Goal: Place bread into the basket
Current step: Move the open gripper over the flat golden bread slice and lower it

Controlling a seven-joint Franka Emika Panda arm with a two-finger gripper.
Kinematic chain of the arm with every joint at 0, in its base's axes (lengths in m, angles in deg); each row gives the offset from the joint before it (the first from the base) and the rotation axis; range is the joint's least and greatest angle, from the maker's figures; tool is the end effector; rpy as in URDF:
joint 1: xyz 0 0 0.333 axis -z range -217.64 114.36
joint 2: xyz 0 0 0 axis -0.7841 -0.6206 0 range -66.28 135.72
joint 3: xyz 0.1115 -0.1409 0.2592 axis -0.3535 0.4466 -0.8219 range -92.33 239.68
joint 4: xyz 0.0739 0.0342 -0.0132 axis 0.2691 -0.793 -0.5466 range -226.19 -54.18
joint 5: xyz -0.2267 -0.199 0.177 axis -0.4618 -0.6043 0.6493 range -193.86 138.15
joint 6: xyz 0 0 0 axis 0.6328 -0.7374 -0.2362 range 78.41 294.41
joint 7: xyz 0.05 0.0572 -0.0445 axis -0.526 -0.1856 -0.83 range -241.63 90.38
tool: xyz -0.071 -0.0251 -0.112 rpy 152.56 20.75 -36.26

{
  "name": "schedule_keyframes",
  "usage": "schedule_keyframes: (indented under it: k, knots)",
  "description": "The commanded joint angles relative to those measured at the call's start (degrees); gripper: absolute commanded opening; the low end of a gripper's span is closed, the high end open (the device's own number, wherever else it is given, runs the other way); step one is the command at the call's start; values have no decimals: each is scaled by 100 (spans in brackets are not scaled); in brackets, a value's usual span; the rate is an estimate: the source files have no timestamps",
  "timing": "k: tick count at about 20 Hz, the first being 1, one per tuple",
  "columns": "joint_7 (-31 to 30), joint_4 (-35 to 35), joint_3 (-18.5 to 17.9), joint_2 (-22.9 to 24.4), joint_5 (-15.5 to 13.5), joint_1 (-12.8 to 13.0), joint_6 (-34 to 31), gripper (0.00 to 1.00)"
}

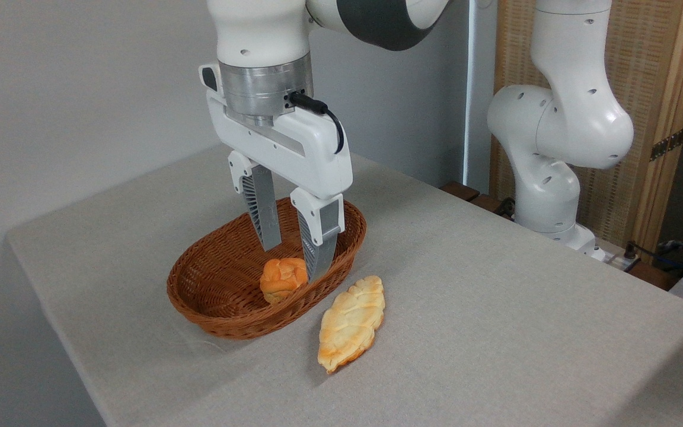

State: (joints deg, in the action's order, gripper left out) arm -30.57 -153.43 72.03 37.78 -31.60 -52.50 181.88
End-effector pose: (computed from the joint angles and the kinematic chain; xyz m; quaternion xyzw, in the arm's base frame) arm 0.5079 0.0150 0.5424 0.9335 -0.3566 0.0314 0.0221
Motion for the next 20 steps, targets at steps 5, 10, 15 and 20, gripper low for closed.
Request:
schedule_keyframes:
  k: [5, 10, 15, 20]
  knots:
    - [109, 94, -363, 2, 50, 33, -509, 100]
    - [100, 32, -363, 2, 50, 25, -483, 100]
    - [65, -187, -372, 2, 50, 25, -132, 100]
    - [39, -407, -574, -60, 50, 25, 141, 100]
